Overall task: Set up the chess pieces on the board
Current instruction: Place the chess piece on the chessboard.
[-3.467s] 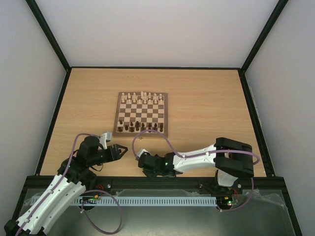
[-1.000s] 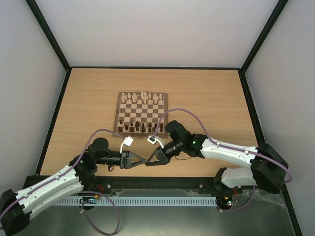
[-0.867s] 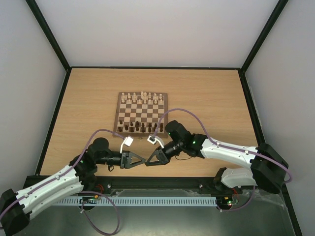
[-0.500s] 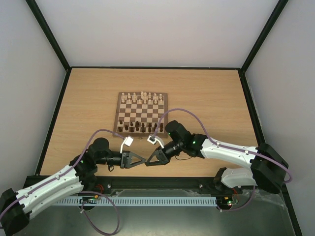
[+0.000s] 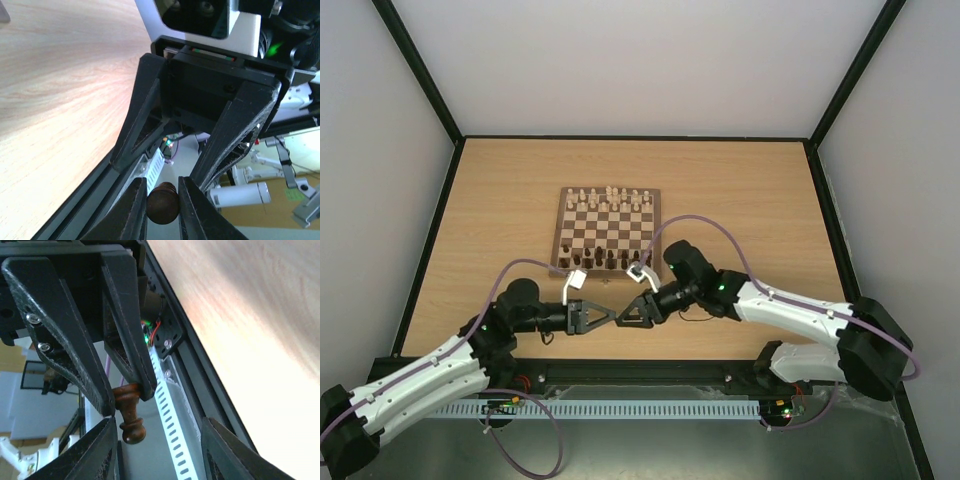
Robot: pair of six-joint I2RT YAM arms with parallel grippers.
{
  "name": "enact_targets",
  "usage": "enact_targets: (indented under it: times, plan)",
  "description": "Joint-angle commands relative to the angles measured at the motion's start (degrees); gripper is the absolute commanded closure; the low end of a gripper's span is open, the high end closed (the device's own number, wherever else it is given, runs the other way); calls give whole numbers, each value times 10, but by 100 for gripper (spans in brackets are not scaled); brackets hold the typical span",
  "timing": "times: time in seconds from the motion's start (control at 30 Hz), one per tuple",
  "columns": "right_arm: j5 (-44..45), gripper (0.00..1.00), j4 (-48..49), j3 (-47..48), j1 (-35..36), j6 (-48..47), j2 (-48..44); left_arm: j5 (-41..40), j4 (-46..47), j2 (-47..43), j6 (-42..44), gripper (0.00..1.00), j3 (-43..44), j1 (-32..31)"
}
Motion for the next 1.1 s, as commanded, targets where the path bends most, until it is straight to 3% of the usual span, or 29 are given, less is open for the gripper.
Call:
enact_targets:
  times: [0.0, 0.17, 0.33, 0.77, 1.07]
  plan:
    - [29, 51, 49, -28, -22, 67, -64, -51, 18, 9, -15, 87, 35, -1]
    - [93, 46, 139, -82, -34, 163, -153, -73, 63, 47, -35, 88, 54, 10]
    - [136, 50, 196, -108, -41, 225, -192, -80, 115, 98, -61, 89, 72, 19]
    - [170, 61, 299, -158, -51, 312, -178, -111, 169, 102, -131, 90, 69, 46]
    - [172, 62, 373, -164, -51, 335, -157, -105, 212, 104, -163, 90, 44, 53]
